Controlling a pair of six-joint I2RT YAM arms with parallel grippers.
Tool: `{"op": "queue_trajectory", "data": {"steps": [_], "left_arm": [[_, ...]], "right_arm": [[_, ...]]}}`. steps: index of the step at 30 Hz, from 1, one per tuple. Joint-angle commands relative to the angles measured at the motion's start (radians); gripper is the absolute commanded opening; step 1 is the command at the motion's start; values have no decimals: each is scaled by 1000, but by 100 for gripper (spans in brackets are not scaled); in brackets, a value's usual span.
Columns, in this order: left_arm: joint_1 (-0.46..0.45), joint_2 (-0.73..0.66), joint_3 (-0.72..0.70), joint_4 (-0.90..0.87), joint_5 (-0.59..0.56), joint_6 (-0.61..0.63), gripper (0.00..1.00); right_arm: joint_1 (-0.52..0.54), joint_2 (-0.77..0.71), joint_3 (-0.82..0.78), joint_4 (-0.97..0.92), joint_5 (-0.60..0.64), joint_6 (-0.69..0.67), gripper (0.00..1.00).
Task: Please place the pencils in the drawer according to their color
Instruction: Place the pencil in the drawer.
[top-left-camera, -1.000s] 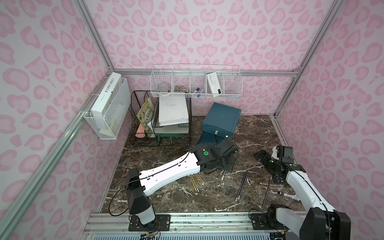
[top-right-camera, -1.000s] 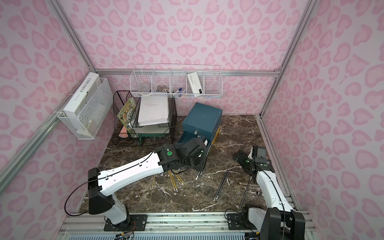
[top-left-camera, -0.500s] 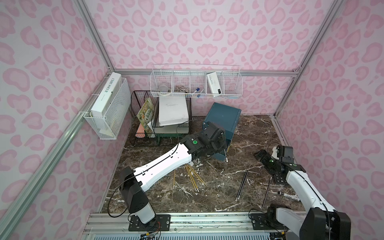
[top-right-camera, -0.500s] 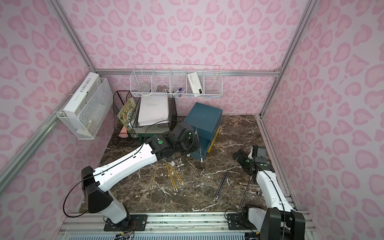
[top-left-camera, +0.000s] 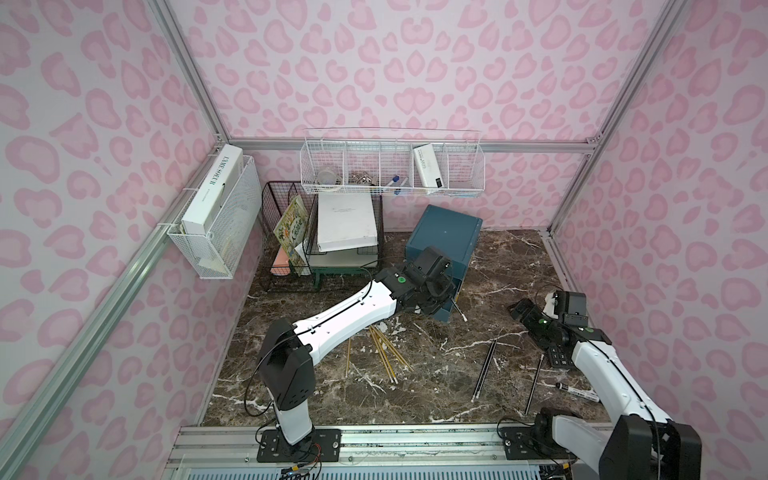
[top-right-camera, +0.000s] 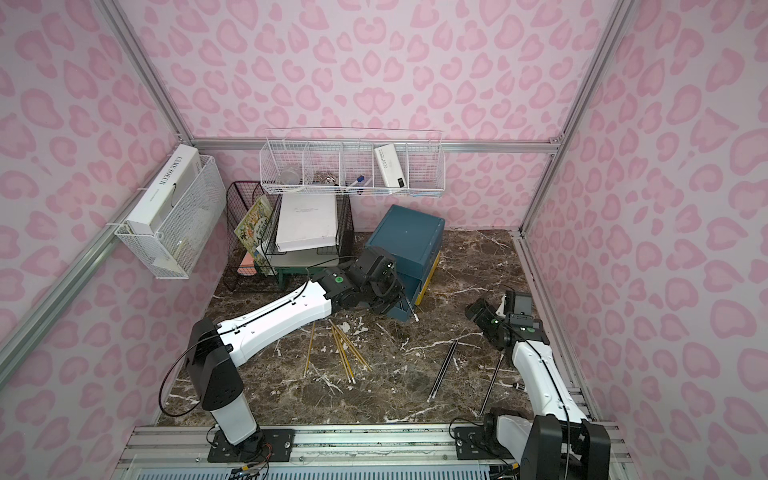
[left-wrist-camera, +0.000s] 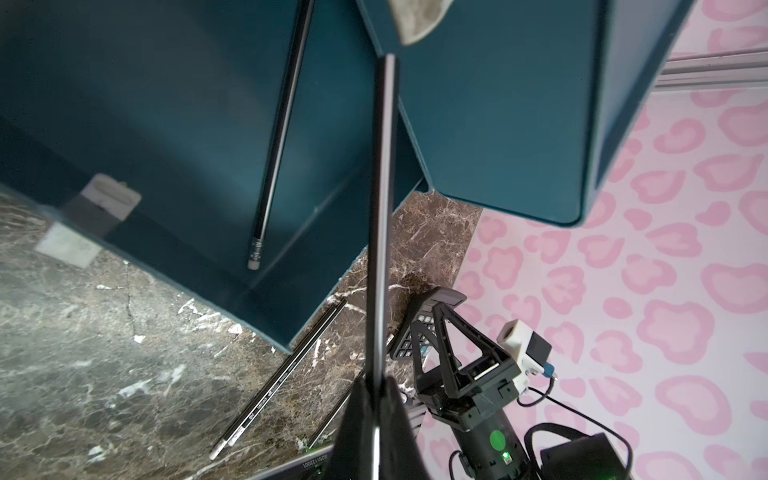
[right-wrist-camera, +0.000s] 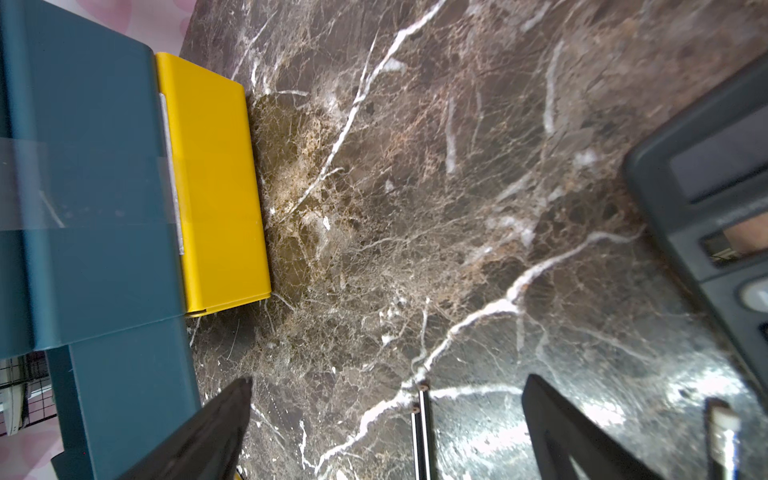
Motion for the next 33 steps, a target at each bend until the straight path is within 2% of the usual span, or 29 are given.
{"op": "queue_trajectory", "data": {"steps": [1, 14, 29, 30, 33], "left_arm": [[20, 19, 4, 9, 31, -8, 0], [129, 142, 108, -78, 148, 104, 0], [181, 224, 180, -132, 121, 228, 0], [180, 228, 185, -135, 122, 233, 6], [181, 232, 194, -137, 125, 245, 38]], "right_arm": [[0, 3, 4, 15, -2, -3, 100], [1, 19, 9, 21, 0, -2, 100], [2, 12, 10, 11, 0, -5, 100], [0, 10, 10, 10, 1, -6, 100], [1, 3, 12, 7, 2, -7, 100]]}}
